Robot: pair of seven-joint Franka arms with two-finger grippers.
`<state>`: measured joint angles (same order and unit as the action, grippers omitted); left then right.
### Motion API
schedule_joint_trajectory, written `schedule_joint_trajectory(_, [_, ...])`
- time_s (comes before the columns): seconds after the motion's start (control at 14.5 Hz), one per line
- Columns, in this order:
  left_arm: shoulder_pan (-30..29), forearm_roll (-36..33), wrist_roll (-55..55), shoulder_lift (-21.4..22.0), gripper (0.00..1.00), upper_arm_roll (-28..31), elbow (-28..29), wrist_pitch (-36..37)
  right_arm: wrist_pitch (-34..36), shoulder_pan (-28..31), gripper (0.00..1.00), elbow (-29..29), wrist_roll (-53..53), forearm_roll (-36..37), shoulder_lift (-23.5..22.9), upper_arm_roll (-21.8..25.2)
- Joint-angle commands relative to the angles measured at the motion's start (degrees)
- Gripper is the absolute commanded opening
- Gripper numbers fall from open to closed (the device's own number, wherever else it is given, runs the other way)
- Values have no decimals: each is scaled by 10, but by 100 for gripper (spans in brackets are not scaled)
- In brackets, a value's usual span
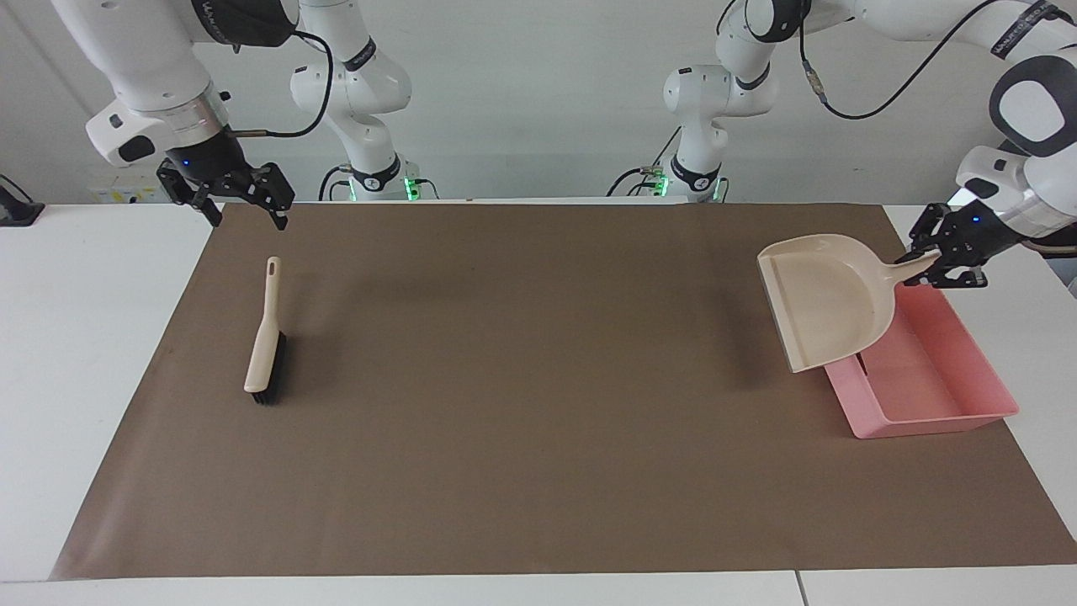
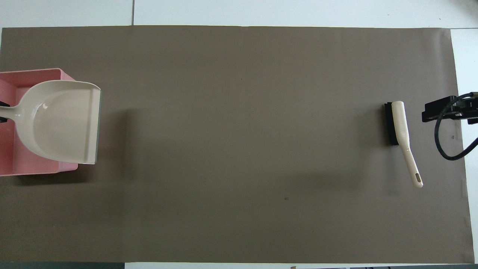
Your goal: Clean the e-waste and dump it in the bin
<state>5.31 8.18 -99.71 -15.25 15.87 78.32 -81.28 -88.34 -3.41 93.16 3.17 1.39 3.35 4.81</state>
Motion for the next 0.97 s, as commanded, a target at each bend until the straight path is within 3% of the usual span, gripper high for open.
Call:
schedule_joint_trajectory(0.0, [-14, -24, 98, 46, 0, -101, 70, -45, -2, 9, 99, 5, -12, -9, 4, -5])
schedule_joint_trajectory(0.28, [-39, -44, 166, 69, 0, -220, 148, -146, -2, 9, 99, 6, -12, -9, 4, -5])
schedule_joint_trajectory(0.9, [-39, -55, 182, 95, 0, -286, 331, -359, -2, 9, 99, 6, -12, -9, 4, -5])
